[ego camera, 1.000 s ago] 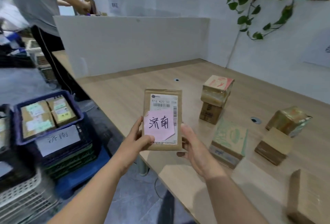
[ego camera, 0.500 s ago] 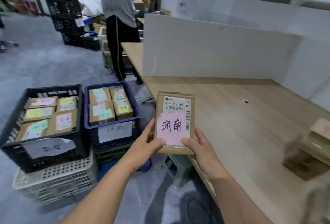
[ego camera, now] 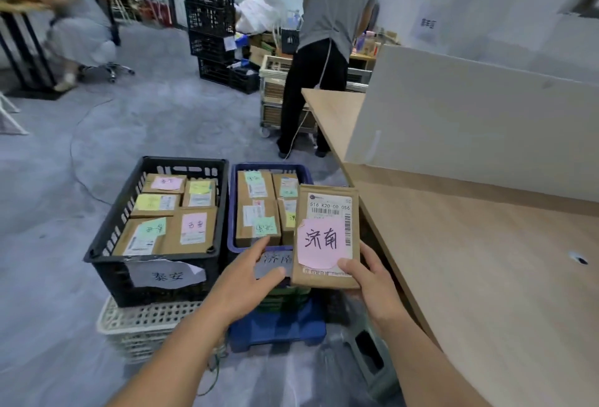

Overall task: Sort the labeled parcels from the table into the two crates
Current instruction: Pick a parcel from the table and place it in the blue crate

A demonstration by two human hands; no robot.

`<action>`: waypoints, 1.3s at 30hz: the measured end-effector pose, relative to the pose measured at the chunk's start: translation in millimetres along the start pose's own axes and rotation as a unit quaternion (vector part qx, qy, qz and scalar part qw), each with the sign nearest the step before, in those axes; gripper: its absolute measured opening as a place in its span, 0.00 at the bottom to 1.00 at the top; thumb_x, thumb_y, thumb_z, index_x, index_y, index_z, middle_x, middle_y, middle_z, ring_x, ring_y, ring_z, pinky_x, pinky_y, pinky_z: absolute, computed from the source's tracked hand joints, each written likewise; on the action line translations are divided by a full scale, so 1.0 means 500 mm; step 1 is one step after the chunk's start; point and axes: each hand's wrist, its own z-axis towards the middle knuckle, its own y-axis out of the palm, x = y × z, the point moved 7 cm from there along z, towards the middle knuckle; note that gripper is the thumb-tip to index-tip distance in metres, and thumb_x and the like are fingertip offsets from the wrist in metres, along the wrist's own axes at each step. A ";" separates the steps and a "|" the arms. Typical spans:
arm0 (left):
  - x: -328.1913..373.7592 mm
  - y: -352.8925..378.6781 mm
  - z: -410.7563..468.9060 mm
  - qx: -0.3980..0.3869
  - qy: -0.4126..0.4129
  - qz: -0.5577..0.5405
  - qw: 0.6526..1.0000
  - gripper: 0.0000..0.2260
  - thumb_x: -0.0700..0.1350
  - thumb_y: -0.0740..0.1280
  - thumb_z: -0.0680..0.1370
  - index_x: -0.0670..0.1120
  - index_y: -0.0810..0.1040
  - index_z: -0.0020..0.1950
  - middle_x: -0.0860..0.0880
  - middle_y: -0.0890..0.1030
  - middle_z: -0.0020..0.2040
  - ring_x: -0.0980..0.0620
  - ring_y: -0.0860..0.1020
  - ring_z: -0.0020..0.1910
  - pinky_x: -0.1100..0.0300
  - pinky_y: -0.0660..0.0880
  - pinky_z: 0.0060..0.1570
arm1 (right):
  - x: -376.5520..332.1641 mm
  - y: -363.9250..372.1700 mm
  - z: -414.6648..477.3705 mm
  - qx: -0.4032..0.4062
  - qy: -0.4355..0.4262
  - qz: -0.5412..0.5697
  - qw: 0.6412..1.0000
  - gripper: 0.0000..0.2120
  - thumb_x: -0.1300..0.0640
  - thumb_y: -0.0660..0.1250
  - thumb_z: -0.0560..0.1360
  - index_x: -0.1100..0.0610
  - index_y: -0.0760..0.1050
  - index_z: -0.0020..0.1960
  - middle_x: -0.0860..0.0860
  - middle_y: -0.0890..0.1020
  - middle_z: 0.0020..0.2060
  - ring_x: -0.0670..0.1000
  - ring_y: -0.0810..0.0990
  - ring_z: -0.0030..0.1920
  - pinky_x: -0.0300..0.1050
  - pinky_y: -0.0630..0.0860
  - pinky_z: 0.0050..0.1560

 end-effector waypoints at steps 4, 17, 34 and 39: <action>-0.021 -0.024 0.061 0.014 0.005 0.064 0.998 0.33 0.56 0.65 0.77 0.55 0.52 0.78 0.56 0.59 0.76 0.56 0.61 0.73 0.60 0.61 0.67 | 0.007 0.021 0.075 0.002 0.026 0.004 1.000 0.26 0.60 0.70 0.75 0.45 0.68 0.69 0.50 0.81 0.58 0.54 0.82 0.55 0.58 0.79 0.58; -0.046 -0.061 0.441 -0.024 -0.031 0.267 0.963 0.37 0.61 0.64 0.76 0.55 0.48 0.78 0.53 0.59 0.76 0.52 0.59 0.73 0.54 0.63 0.68 | 0.025 0.032 0.481 -0.015 0.092 0.010 0.996 0.25 0.58 0.71 0.74 0.45 0.69 0.68 0.47 0.81 0.57 0.51 0.82 0.54 0.54 0.81 0.54; -0.192 -0.076 0.794 -0.048 -0.076 0.324 0.942 0.33 0.59 0.58 0.80 0.52 0.45 0.79 0.52 0.55 0.78 0.52 0.55 0.75 0.60 0.56 0.70 | 0.127 0.127 0.866 -0.067 0.187 -0.044 0.979 0.26 0.54 0.71 0.73 0.42 0.69 0.69 0.46 0.78 0.62 0.49 0.80 0.56 0.52 0.78 0.56; -0.274 -0.112 0.856 -0.043 -0.090 0.303 0.948 0.29 0.56 0.54 0.82 0.51 0.46 0.79 0.51 0.56 0.78 0.51 0.55 0.75 0.58 0.57 0.71 | 0.164 0.221 0.937 -0.083 0.197 -0.064 0.975 0.25 0.48 0.72 0.69 0.34 0.70 0.63 0.44 0.78 0.61 0.50 0.78 0.60 0.56 0.74 0.63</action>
